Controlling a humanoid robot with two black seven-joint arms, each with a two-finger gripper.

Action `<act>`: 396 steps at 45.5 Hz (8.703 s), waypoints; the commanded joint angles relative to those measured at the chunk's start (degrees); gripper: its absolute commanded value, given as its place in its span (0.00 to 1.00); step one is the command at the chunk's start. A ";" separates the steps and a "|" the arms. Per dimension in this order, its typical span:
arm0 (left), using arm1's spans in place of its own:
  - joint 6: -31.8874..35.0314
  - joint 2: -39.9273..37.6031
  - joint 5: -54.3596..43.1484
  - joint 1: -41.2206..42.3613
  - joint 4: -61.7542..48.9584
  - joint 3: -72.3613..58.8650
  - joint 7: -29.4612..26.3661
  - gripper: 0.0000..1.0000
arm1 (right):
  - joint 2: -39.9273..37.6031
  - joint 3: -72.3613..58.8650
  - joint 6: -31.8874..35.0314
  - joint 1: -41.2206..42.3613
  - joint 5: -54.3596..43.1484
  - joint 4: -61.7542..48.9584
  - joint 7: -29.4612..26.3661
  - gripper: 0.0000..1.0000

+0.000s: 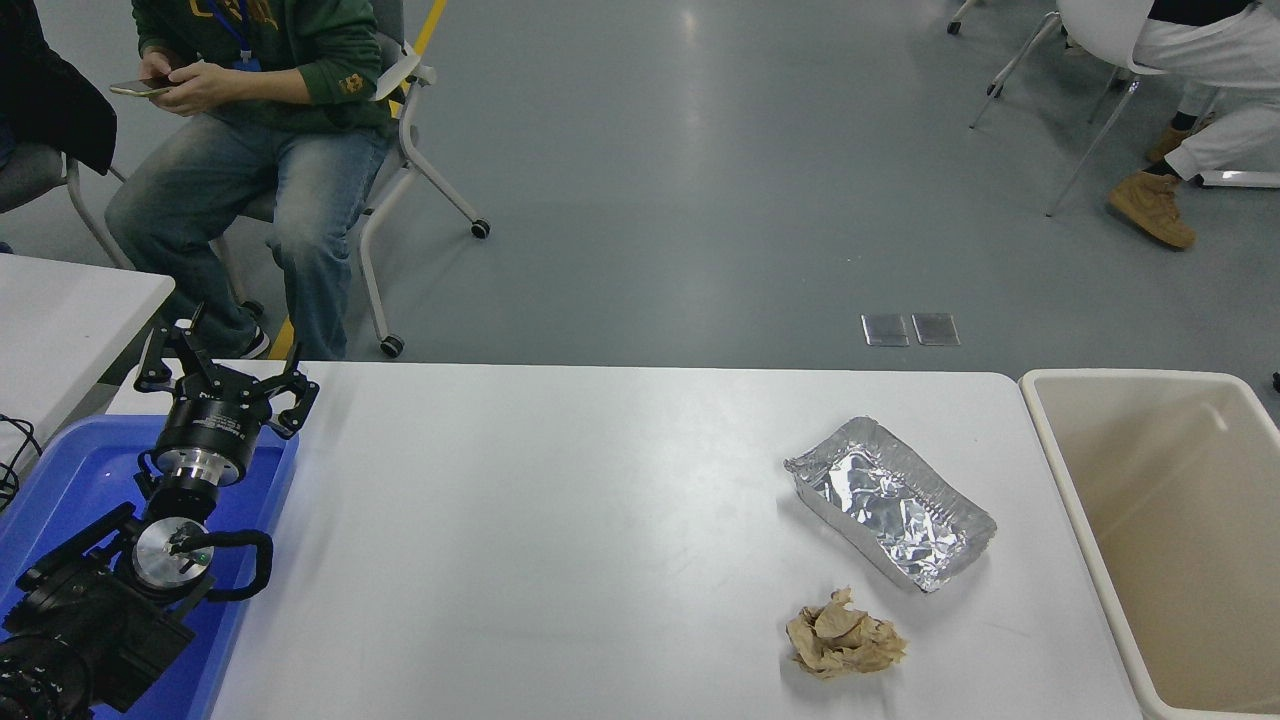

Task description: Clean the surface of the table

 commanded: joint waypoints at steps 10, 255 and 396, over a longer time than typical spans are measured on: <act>0.00 0.01 -0.01 0.05 0.00 0.00 -0.02 1.00 | -5.79 28.46 13.24 -3.32 2.85 16.41 -1.21 0.98; 0.00 0.01 -0.01 0.05 0.00 0.00 -0.02 1.00 | 4.92 -38.94 -17.78 18.65 -59.03 37.00 3.53 0.98; 0.00 0.01 -0.01 0.05 0.00 0.00 -0.02 1.00 | -5.70 -11.69 -21.48 4.94 -21.24 52.54 15.31 0.00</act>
